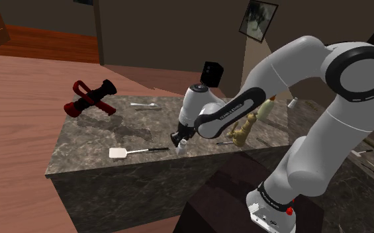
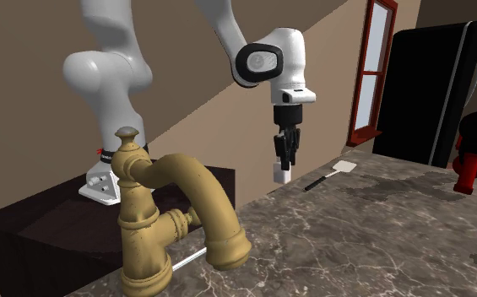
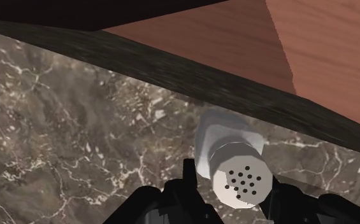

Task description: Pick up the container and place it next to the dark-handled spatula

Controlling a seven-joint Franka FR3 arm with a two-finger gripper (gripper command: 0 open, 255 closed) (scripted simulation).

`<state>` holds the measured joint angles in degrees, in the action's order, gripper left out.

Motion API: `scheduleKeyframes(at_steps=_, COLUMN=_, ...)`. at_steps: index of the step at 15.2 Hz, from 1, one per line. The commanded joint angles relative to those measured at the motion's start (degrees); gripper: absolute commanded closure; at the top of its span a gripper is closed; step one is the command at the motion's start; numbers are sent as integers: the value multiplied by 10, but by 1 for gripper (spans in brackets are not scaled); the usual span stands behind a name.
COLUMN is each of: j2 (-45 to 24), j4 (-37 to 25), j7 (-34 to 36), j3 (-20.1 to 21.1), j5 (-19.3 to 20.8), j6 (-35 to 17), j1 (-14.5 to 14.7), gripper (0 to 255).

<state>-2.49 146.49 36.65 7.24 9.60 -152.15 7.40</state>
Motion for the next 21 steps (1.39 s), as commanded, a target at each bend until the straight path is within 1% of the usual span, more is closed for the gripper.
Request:
scheduleKeyframes(at_steps=1, j2=-17, j4=0, j7=8, j3=-2, j5=10, j6=-17, j1=0, gripper=255)
scheduleKeyframes(at_steps=9, j2=-20, j4=0, j7=10, j3=-2, j5=12, j6=-20, j1=0, gripper=255)
scheduleKeyframes(at_steps=10, j2=-20, j4=0, j7=10, j3=-2, j5=12, j6=-20, j1=0, gripper=0)
scheduleKeyframes(at_steps=15, j2=-20, j4=0, j7=10, j3=-2, j5=12, j6=-20, j1=0, gripper=0)
scheduleKeyframes(at_steps=19, j2=56, j4=-3, j7=-18, j3=6, j5=-28, j6=57, j1=3, gripper=0)
scheduleKeyframes(at_steps=21, j2=56, j4=-3, j7=-18, j3=6, j5=-27, j6=57, j1=4, gripper=0)
